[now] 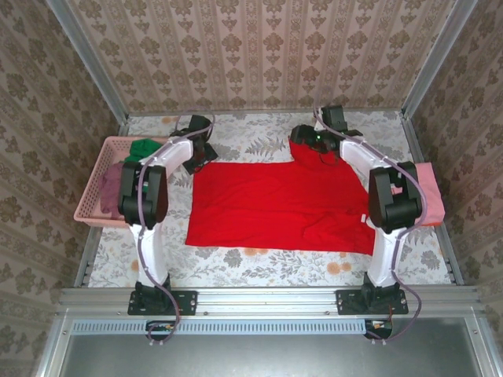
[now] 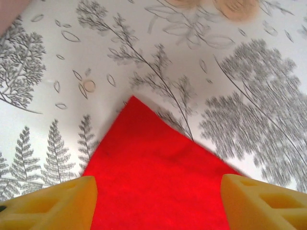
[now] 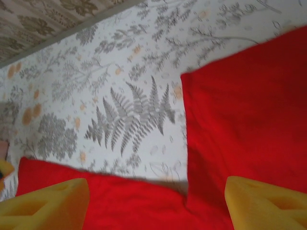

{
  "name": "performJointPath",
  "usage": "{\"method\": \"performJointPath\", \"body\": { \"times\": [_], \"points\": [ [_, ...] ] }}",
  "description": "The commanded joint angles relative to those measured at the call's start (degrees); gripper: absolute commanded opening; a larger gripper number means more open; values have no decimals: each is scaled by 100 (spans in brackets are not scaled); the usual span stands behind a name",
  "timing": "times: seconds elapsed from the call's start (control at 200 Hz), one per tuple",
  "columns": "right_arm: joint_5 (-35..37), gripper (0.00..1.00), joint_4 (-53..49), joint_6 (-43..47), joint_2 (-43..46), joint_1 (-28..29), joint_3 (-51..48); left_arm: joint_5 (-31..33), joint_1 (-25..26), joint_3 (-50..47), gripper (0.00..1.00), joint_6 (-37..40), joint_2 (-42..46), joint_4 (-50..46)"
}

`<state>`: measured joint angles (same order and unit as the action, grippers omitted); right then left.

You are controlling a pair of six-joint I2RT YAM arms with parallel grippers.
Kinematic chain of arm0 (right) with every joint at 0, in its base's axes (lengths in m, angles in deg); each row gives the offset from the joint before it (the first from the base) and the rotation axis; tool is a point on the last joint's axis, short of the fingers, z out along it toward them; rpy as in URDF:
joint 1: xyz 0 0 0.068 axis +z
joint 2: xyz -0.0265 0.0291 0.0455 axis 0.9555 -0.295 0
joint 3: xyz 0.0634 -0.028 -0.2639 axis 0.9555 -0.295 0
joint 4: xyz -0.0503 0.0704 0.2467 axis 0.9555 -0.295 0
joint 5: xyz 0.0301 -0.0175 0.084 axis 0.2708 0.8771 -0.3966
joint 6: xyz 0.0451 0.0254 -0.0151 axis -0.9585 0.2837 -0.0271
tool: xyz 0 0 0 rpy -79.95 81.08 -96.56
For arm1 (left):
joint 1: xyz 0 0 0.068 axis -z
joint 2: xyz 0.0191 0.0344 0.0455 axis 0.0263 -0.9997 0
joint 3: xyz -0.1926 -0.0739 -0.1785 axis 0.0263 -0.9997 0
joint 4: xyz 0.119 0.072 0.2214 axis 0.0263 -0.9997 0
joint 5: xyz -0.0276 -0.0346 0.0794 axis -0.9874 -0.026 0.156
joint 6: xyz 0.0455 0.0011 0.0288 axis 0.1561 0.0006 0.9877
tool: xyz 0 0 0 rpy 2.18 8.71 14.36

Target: Fold and stack the t-shirts

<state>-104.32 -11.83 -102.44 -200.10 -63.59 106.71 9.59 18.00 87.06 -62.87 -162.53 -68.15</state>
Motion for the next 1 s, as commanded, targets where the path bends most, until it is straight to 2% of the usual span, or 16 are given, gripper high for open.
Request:
{"method": "performJointPath", "body": {
  "times": [0.0,0.095,0.275,0.61,0.835,0.94,0.995],
  "points": [
    [219,76,363,215,337,-70,-649,375,-158,365,61,-173,-247,-596],
    [239,76,363,298,531,-107,-960,338,-229,681,54,-97,-502,-653],
    [162,76,339,337,605,-108,-1197,242,-252,1417,49,-9,-1074,-992],
    [255,77,306,318,602,-169,-1239,-52,-236,1831,38,-211,-1535,-1320],
    [451,77,171,229,669,-386,-1152,-32,-219,1769,16,-318,-1517,-1426],
    [522,77,92,254,752,-524,-1142,-16,-193,1653,0,-292,-1409,-1351],
    [527,77,43,292,785,-577,-1142,-3,-188,1597,0,-260,-1350,-1278]
  ]
}}
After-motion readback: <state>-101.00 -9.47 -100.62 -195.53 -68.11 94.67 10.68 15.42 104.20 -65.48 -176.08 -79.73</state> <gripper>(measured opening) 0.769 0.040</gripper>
